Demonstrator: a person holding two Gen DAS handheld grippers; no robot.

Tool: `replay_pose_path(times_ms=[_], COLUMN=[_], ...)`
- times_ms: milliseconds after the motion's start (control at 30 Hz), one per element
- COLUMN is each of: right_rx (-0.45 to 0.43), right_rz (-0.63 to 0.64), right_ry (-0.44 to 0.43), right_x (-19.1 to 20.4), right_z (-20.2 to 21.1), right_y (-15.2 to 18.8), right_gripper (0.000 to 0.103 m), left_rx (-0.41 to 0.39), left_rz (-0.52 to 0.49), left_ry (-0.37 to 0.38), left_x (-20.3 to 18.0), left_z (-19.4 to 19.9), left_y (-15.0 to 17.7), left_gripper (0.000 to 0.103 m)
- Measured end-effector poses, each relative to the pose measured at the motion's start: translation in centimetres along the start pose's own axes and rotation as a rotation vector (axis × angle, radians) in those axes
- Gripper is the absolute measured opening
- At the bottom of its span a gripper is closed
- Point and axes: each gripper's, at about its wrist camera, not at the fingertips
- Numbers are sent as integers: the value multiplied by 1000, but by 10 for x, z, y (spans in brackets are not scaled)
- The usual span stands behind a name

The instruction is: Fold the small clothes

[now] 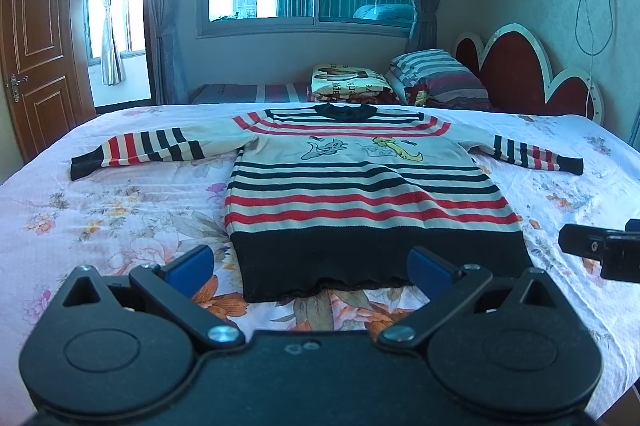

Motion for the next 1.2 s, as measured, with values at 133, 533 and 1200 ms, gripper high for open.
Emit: replay_pose_path(times_ms=[133,533,1200], right_rx=[-5,-5,-7], right_rz=[-7,-19,-79], right_ry=[2,11,44], right_x=[-2,-6,-35], right_z=[2,4,-13], right_y=[0,1,-4], right_gripper=[103,103,103], left_rx=[-4,-7,47], left_rz=[-6,-9,113], left_ry=[3,9,117], left_x=[-1,-4,4], left_z=[2,3,-29], left_y=[0,0,-8], left_gripper=[103,103,103])
Point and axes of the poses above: each gripper's, at about its wrist camera, not at the fingertips, and z roughly against the way its jaws point, x to its left, y to its underside, and after that the axes turned 14 degrees about -x, right-handed
